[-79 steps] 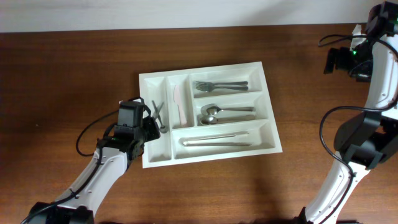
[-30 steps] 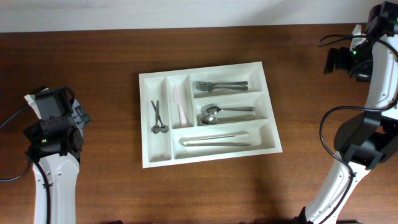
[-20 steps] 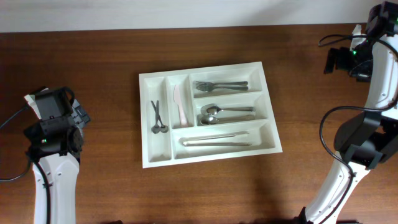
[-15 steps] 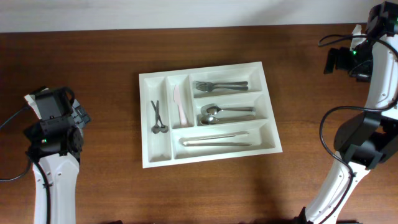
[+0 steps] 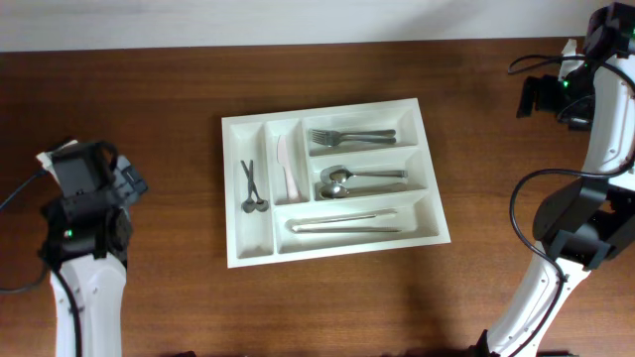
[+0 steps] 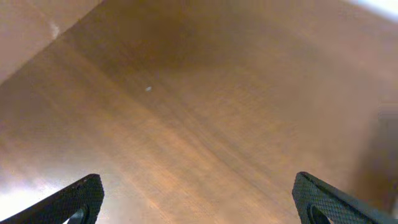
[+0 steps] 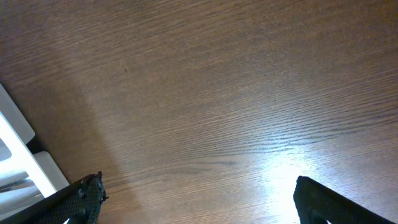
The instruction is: Pack container
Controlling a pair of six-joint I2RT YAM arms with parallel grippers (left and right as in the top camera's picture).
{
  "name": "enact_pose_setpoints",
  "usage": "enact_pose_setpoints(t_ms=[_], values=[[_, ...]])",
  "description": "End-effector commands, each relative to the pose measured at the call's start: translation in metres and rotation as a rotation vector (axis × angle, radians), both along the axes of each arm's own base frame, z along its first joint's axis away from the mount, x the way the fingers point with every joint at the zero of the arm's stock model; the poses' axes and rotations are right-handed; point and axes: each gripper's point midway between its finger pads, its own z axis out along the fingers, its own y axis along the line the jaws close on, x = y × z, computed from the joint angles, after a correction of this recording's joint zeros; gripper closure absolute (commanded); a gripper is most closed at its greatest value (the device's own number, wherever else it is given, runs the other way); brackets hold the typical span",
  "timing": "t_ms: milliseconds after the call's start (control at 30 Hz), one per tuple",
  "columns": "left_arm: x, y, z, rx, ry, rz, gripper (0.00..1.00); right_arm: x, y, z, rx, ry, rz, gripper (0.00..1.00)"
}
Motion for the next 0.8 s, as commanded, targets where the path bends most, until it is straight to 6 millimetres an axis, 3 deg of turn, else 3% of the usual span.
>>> enact_pose_setpoints(t_ms=[0, 100, 200, 467, 767], values=[[0.002, -0.021, 0.029, -0.056, -0.166, -0.028, 0.01, 0.0, 0.003, 0.001, 0.007, -0.002, -0.002, 0.01], [0.002, -0.034, 0.046, -0.002, -0.297, -0.058, 0.01, 0.0, 0.003, 0.001, 0.007, -0.002, -0.002, 0.01], [-0.008, -0.044, 0.048, 0.035, -0.413, -0.07, 0.01, 0.0, 0.003, 0.001, 0.007, -0.002, -0.002, 0.01], [-0.054, -0.062, -0.007, 0.023, -0.514, -0.132, 0.01, 0.0, 0.003, 0.001, 0.007, -0.002, -0.002, 0.01], [-0.07, -0.074, -0.022, 0.003, -0.521, -0.182, 0.01, 0.0, 0.003, 0.001, 0.007, -0.002, -0.002, 0.01]])
